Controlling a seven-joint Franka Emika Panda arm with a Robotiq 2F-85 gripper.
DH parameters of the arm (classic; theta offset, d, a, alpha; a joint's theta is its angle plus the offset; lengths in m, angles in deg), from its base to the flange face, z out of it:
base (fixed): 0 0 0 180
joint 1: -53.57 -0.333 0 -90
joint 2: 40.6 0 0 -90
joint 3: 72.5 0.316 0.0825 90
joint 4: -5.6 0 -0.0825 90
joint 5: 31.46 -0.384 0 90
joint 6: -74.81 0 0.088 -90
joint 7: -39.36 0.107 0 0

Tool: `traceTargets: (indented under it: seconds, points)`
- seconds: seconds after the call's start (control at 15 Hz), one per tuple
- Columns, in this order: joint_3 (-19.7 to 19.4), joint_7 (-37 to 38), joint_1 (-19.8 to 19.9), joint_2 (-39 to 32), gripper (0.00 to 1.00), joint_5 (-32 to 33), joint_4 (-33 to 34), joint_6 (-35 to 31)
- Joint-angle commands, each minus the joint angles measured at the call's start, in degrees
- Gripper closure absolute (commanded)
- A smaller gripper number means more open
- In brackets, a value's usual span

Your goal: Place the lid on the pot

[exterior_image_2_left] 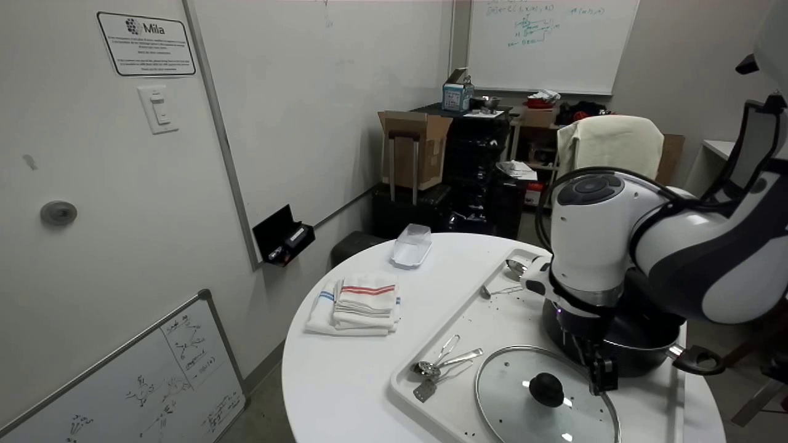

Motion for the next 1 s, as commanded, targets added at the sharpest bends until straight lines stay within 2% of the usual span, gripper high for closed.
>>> traceTargets:
  seconds: [0.0,0.93]
  points:
    - [-1.3,0.1,-1.7,-4.1,0.00,1.3,3.7,-1.4]
    - [-2.5,0.0,-3.0,-10.7,0.00,1.0,9.7,-3.9]
